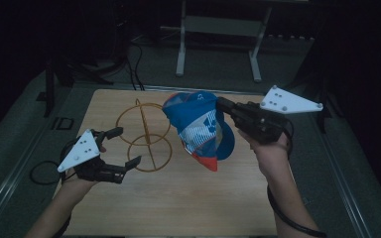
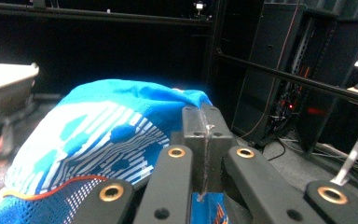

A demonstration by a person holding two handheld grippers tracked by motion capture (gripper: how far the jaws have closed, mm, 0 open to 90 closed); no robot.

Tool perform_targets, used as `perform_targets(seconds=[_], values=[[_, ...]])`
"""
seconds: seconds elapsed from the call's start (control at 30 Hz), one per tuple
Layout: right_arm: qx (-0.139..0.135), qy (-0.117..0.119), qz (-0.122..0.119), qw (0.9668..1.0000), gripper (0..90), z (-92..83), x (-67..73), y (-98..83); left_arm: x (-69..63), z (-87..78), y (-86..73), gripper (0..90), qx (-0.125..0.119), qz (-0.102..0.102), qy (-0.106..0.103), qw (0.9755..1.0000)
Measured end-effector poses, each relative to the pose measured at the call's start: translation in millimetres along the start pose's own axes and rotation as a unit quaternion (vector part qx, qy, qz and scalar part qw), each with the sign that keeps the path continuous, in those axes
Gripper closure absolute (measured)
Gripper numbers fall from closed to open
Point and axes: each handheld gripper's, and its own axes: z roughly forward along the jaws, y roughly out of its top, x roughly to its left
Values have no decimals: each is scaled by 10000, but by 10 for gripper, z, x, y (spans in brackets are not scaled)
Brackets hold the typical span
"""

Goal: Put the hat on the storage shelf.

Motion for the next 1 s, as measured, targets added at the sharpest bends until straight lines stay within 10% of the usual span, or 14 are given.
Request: perform_targets(seconds=[0.37,0.7,1.0], values=[[61,14,94,9999,900,444,-45,128,-117,-212,-653,23,277,-246,848,9957],[265,150,244,9992,900,949,-32,232,-299,-133,-1332,24,796,-522,1115,9892],[468,309,323,9979,900,1511,107,308,-296,-179,-1465,24,710,-543,1326,9871]])
